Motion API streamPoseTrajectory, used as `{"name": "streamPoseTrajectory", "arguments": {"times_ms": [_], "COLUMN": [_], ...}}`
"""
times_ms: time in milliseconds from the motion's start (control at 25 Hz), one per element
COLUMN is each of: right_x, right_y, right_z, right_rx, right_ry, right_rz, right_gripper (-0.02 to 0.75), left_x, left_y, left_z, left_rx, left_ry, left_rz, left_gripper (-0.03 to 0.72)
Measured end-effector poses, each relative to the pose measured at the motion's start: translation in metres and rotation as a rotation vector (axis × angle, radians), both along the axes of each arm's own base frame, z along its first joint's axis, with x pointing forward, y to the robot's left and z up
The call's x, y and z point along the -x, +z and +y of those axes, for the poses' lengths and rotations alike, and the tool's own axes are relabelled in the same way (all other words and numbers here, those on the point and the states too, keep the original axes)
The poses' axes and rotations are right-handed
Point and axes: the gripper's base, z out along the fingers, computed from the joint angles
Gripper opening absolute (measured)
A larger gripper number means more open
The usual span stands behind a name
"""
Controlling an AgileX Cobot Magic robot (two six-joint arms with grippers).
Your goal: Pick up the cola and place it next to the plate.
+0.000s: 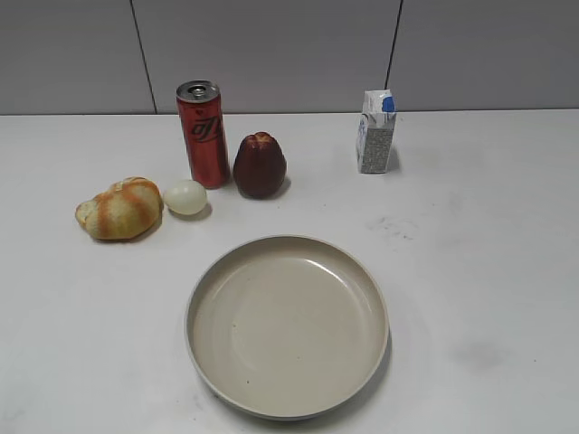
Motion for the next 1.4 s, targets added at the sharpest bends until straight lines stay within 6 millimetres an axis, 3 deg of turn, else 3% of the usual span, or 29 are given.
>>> {"name": "streamPoseTrajectory", "arguments": {"times_ms": [240,480,760,1040,1200,1400], "right_x": [0.000,0.000,0.000,0.000,0.000,0.000], "right_y": [0.000,0.000,0.000,0.000,0.000,0.000], "right_z": [0.000,0.000,0.000,0.000,0.000,0.000], "right_rx": [0.000,0.000,0.000,0.000,0.000,0.000], "right_ry": [0.000,0.000,0.000,0.000,0.000,0.000], "right_rz": [0.000,0.000,0.000,0.000,0.000,0.000], "right_gripper": [0.534,0.534,0.534,0.534,0.534,0.534], "left_x": [-0.040,-0.111,-0.199,-0.285,-0.330,-0.378], "left_y": [0.032,0.047,0.069,0.091,0.087,0.062], "left_z": [0.001,-0.003,-0.019,-0.065,-0.104,-0.146], "left_rx": [0.021,0.097,0.112,0.063,0.013,-0.012], "left_ry": [0.018,0.011,-0.054,-0.232,-0.353,-0.427], "left_rz": [-0.085,0.002,0.144,0.280,0.380,0.430], "left_gripper": [0.588,0.596,0.662,0.665,0.665,0.665]}}
